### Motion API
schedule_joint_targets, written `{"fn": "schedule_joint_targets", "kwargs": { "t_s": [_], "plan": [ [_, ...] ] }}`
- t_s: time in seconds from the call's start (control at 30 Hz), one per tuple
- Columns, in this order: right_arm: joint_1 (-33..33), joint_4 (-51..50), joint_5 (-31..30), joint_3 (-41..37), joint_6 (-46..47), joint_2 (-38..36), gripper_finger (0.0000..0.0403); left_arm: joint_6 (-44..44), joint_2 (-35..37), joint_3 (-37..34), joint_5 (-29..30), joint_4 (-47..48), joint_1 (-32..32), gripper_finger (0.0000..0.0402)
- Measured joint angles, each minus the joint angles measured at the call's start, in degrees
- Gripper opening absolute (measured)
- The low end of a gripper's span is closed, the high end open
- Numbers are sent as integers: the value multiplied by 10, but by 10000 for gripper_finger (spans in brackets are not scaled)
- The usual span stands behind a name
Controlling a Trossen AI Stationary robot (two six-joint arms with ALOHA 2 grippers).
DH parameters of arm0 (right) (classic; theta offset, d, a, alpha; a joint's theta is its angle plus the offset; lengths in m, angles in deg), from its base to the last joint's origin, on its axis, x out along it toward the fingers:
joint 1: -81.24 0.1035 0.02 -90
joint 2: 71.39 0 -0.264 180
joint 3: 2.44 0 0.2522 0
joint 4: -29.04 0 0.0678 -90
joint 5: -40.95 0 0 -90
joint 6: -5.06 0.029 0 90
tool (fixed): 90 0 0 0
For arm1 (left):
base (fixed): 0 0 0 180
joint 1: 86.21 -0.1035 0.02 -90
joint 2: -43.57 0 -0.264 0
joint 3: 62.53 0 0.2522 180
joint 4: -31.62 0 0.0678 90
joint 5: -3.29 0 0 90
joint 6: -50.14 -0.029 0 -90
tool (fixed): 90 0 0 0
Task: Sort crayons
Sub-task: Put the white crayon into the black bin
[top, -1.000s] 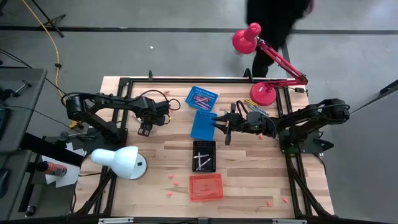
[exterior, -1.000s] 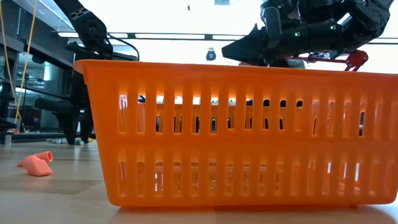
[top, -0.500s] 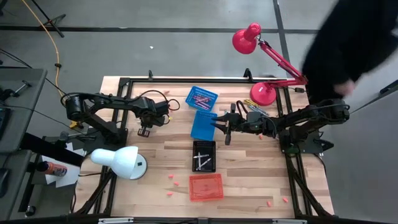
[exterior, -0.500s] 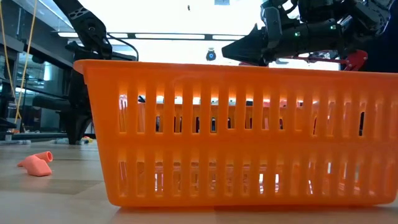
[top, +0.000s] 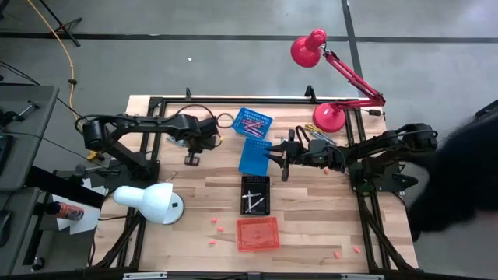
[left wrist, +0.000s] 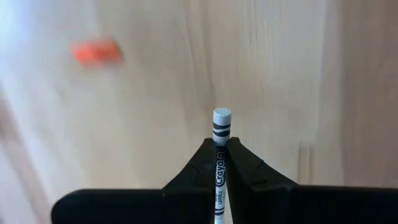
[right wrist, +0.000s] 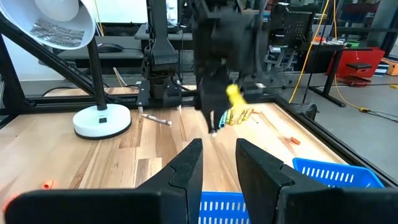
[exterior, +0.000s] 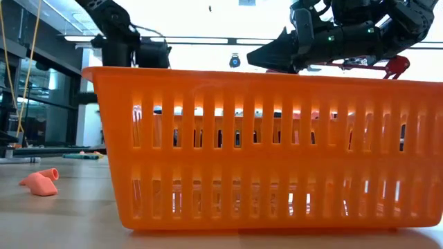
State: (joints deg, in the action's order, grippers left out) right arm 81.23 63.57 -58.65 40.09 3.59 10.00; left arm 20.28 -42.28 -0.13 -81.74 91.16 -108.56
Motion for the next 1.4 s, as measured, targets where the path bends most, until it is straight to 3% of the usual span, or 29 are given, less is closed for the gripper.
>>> {"fn": "schedule_joint_targets", "kwargs": {
  "t_s": [0.1,0.33,0.5,0.67,0.8,1.17,1.4],
  "plan": [
    [0,-9,0,0,0,0,91,13,26,8,-28,-54,11,1],
    [0,-18,0,0,1,0,91,49,124,-23,-89,-277,50,0],
    [0,-18,0,0,2,0,91,73,176,-99,-95,-535,86,0],
    [0,-18,0,0,2,0,91,111,176,-209,-95,-832,115,0],
    [0,-17,0,0,2,0,91,149,160,-269,-82,-975,134,0],
    [0,-13,0,0,0,0,91,159,149,-277,-50,-997,193,0],
    [0,-12,0,0,0,0,91,206,93,-249,1,-973,279,0]
  ]
}}
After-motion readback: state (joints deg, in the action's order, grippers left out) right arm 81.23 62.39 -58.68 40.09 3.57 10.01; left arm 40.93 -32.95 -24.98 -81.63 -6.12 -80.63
